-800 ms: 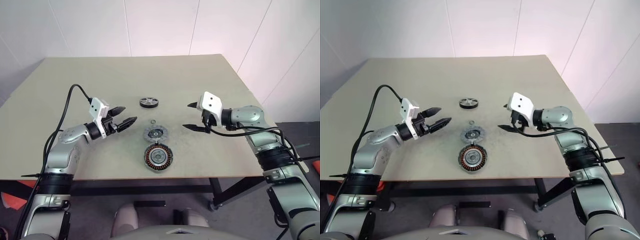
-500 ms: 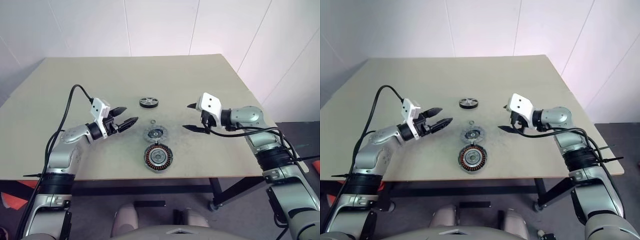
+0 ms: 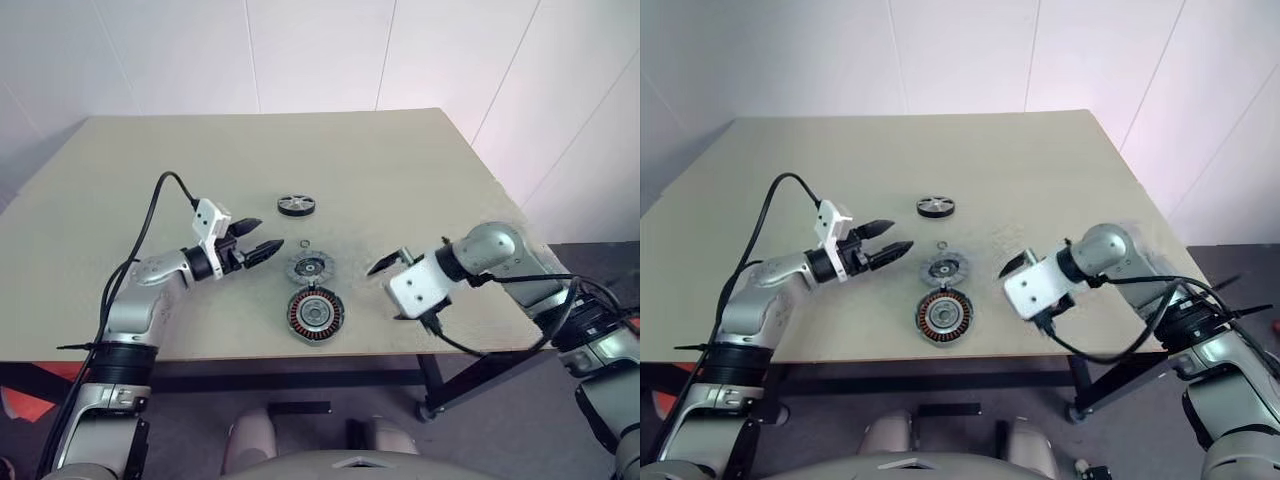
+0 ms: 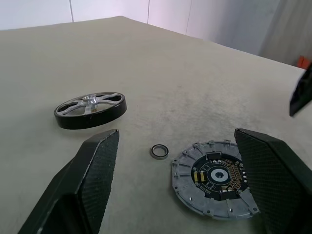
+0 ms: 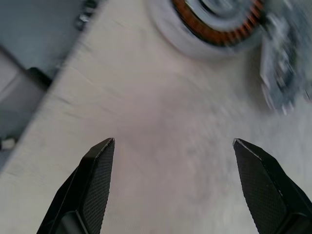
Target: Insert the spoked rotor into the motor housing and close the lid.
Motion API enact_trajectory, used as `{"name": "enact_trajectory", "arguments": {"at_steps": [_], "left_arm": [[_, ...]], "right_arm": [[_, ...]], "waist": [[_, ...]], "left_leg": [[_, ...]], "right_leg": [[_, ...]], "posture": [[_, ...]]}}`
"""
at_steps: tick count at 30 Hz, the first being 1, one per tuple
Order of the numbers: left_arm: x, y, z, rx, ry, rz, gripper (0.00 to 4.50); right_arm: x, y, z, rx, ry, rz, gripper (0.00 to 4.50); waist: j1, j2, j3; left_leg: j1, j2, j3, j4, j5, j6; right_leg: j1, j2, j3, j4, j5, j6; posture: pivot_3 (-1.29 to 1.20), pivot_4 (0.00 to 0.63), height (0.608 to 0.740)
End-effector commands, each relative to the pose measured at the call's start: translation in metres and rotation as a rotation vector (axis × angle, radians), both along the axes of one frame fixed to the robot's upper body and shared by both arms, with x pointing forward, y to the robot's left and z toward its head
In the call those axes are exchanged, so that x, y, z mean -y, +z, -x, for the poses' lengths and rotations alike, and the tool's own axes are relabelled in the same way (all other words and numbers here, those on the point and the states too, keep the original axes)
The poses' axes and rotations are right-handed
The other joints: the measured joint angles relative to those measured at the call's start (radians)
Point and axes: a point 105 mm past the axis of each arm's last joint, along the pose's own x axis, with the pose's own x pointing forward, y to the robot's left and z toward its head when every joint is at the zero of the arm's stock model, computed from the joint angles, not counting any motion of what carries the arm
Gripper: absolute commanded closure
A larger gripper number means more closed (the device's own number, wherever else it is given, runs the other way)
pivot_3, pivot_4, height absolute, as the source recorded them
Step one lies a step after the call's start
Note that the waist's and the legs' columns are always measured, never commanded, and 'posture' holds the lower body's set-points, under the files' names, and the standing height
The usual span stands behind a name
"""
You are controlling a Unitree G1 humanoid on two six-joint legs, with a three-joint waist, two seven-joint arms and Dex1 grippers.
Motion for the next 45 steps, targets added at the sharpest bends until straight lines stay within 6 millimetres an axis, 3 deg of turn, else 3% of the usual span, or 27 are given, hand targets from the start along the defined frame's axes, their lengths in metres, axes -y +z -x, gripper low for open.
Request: {"name": "enact_trajectory", "arguments": {"at_steps": [1, 12, 27, 39, 45], "left_arm": [[0.000, 0.008, 0.002, 0.044, 0.002, 0.000, 0.48], [-0.007, 0.002, 0.012, 0.032, 0.054, 0.006, 0.48], [-0.023, -0.004, 0.022, 0.007, 0.118, -0.012, 0.48], [-0.024, -0.010, 0.035, -0.020, 0.134, -0.017, 0.48], [-0.023, -0.012, 0.038, -0.024, 0.146, -0.011, 0.48]], "right_arm": [[-0.015, 0.008, 0.008, 0.041, 0.164, 0.044, 0.11], [-0.049, 0.004, -0.002, 0.111, 0.346, 0.084, 0.11], [-0.077, -0.003, 0.015, 0.131, 0.506, 0.078, 0.11], [-0.078, -0.019, 0.014, 0.082, 0.491, 0.098, 0.11], [-0.079, -0.021, 0.002, 0.092, 0.468, 0.111, 0.11]], "waist": [[0.000, 0.000, 0.000], [0.000, -0.001, 0.000], [-0.003, -0.001, 0.000], [-0.004, -0.004, -0.002], [-0.012, -0.006, -0.003]], "left_leg": [[0.000, 0.000, 0.000, 0.000, 0.000, 0.000], [0.000, 0.000, -0.001, 0.002, 0.000, 0.000], [0.000, 0.000, -0.001, 0.002, 0.000, 0.000], [0.001, 0.000, -0.001, 0.002, 0.000, 0.000], [0.005, 0.000, -0.002, 0.002, 0.000, 0.000]], "right_leg": [[0.000, 0.000, 0.000, 0.000, 0.000, 0.000], [0.000, 0.000, 0.000, 0.002, 0.000, 0.000], [0.000, 0.000, 0.000, 0.003, 0.000, 0.000], [0.000, 0.000, 0.001, 0.003, 0.000, 0.000], [0.003, 0.000, 0.001, 0.004, -0.002, 0.003]], "posture": [[0.00, 0.000, 0.740], [0.00, 0.000, 0.740], [0.00, 0.000, 0.740], [0.00, 0.000, 0.740], [0.00, 0.000, 0.740]]}}
